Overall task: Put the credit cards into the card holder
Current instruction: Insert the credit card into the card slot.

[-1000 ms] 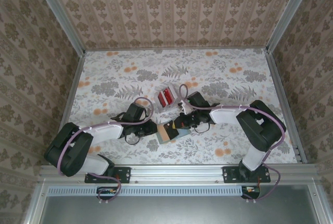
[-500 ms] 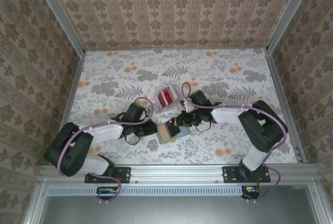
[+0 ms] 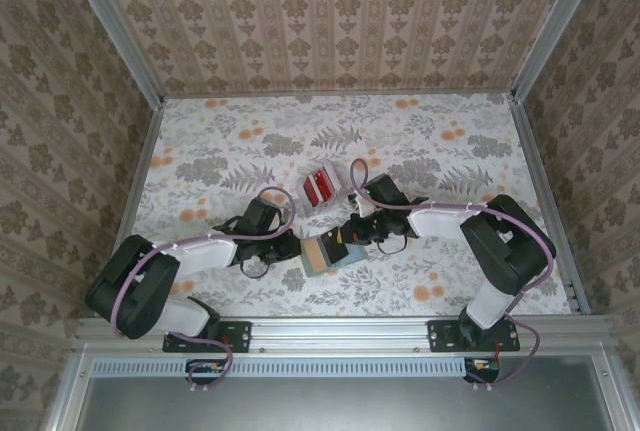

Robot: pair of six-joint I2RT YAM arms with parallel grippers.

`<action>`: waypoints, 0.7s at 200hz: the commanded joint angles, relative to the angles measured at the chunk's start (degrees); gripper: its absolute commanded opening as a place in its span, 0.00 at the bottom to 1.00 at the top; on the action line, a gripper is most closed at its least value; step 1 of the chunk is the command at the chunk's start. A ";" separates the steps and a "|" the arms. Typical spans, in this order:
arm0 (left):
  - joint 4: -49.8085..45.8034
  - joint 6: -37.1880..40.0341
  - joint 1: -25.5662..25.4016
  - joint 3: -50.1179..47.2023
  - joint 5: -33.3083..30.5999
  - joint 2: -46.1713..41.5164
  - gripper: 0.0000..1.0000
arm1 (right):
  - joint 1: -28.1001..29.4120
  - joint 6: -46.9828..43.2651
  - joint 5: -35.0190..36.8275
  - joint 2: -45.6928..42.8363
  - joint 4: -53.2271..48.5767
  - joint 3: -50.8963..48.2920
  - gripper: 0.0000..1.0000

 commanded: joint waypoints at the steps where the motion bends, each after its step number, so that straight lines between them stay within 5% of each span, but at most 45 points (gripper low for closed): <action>1: 1.86 -0.29 -0.20 -0.73 -1.27 1.41 0.10 | -0.40 -2.16 1.32 -0.25 -5.65 0.32 0.04; 140: 2.61 -0.51 -0.20 -0.73 -1.08 1.98 0.09 | 1.53 1.24 -1.16 2.14 -0.56 -0.32 0.04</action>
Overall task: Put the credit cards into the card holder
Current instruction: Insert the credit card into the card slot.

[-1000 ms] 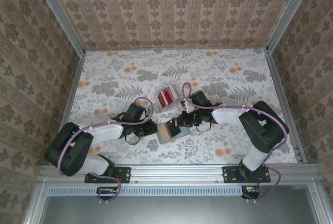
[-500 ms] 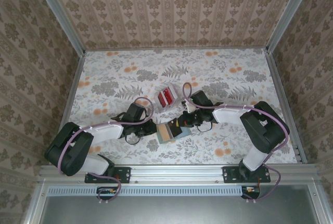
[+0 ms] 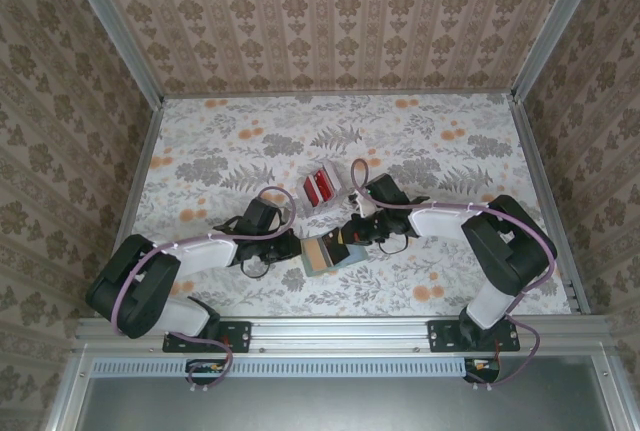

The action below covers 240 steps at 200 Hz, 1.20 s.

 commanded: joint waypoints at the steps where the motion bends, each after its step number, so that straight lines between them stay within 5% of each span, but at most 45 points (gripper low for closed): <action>1: 2.04 -0.53 -0.20 -0.68 -1.06 1.75 0.09 | 1.29 1.41 -0.29 2.42 0.11 -0.41 0.04; 100: 2.28 -0.73 -0.29 -0.42 -0.88 1.84 0.08 | 4.24 2.87 3.63 3.52 1.41 0.34 0.04; 174: 2.32 -0.80 -0.38 -0.22 -0.90 1.86 0.08 | 9.93 7.88 21.26 0.63 -3.08 0.48 0.04; 240: 2.47 -1.26 -0.73 -0.36 -0.88 1.43 0.08 | 15.28 8.71 24.85 2.73 -2.08 3.81 0.06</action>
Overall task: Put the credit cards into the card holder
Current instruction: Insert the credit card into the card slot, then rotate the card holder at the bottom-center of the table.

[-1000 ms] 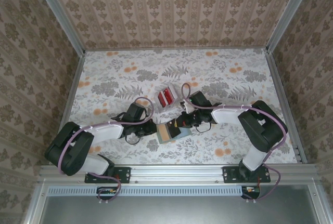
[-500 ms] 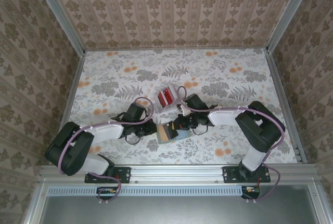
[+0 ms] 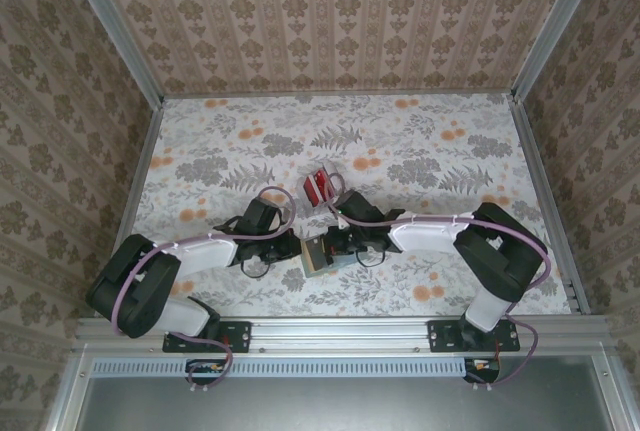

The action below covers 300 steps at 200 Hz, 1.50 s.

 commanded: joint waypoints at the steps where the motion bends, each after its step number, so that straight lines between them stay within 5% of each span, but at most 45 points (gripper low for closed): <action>1: 2.19 -0.89 -0.71 -0.35 -0.95 1.29 0.08 | 1.15 0.89 4.51 2.19 -2.44 0.38 0.06; 62: 2.01 -0.80 -0.71 -0.85 -1.43 0.92 0.08 | 0.27 -2.07 6.69 -2.58 -7.20 -0.01 0.26; 123: -1.60 0.33 -0.57 0.27 -2.39 -2.15 0.09 | -0.74 -4.00 7.42 -8.44 -12.67 -1.18 0.29; 179: -10.89 6.07 3.81 5.38 -6.53 -8.35 0.42 | -1.94 -0.37 6.41 -13.89 -11.78 -10.63 0.20; 255: -5.05 7.37 1.23 12.64 0.06 5.62 0.35 | -4.80 3.29 7.36 -12.36 -3.48 -16.78 0.20; 300: -2.82 4.42 -0.74 8.25 -0.46 4.25 0.30 | -9.38 0.19 6.47 -11.35 -3.20 -13.51 0.19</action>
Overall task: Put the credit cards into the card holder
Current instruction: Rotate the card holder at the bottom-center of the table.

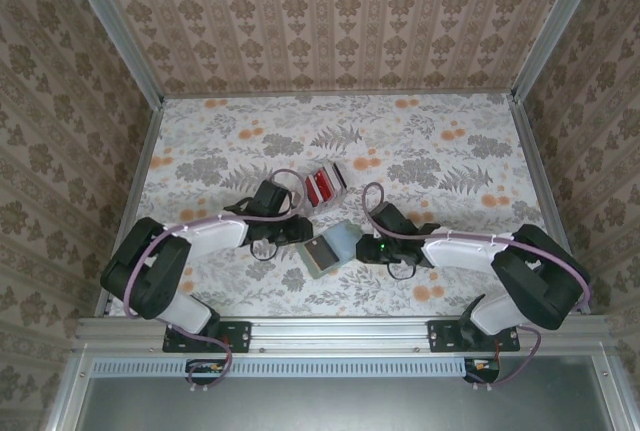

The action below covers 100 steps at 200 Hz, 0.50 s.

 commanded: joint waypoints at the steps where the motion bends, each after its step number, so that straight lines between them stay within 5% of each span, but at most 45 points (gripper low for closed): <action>1: 2.10 -1.48 -0.59 -2.56 0.61 -2.16 0.30 | -2.09 -2.11 0.86 2.25 -1.23 2.25 0.19; 100: 0.87 -15.96 -12.82 -16.99 -7.51 -18.65 0.28 | 2.35 -6.97 -4.50 14.75 -1.53 13.74 0.18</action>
